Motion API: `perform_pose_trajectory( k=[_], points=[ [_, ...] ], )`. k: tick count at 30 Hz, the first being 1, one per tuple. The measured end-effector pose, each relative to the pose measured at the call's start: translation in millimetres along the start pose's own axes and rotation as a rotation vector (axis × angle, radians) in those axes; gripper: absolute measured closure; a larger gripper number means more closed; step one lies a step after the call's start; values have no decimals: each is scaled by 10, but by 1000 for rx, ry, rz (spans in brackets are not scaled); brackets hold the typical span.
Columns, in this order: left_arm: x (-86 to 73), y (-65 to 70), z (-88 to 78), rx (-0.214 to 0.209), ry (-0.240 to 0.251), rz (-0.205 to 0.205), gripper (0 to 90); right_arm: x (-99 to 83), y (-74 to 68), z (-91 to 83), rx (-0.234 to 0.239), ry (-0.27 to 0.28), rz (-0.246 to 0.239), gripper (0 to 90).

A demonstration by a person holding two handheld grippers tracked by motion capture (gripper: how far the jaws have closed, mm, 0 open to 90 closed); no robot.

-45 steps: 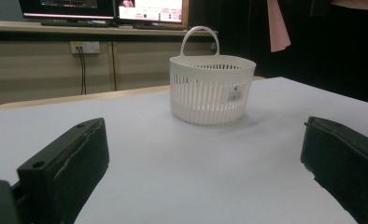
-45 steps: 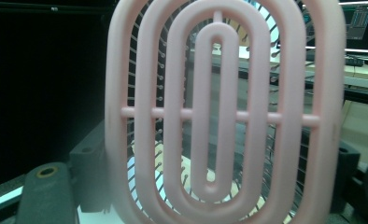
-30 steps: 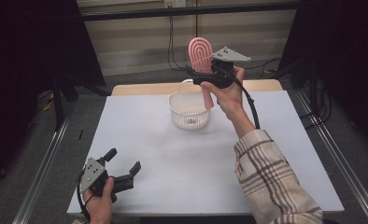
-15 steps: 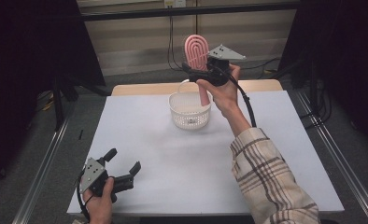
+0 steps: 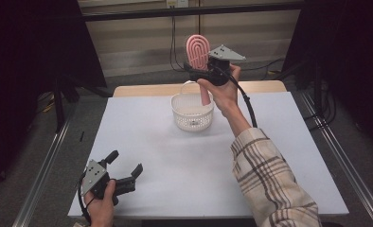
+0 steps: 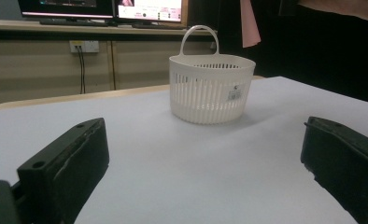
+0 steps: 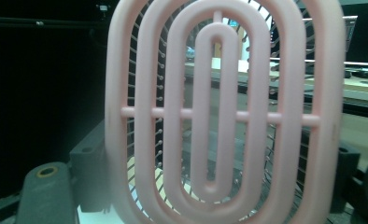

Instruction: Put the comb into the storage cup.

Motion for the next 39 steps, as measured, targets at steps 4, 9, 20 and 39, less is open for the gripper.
perform_pose_trajectory(
  k=[4, 9, 20, 39],
  points=[
    [1, 1, 0, 1, 0, 1, 13, -27, 5, 18, 1, 2, 9, 199],
    [3, -2, -1, 1, 3, -1, 13, -60, 5, 46, -2, 4, 12, 199],
    [0, -3, -3, 0, -2, 3, 13, -186, 15, 101, 0, -6, 28, 199],
    [-1, -3, 2, -2, -2, 7, 13, -434, 112, 112, -24, -26, 68, 199]
  ],
)
Point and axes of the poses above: each handheld gripper's, and its own axes: z roughly forward along the jaws, x roughly out of its top, y roughly to its right, the point moved 7 cm from there along z, roughly forward along the jaws, and after that the axes turned 9 degrees about -z, right-handed, at the moved point
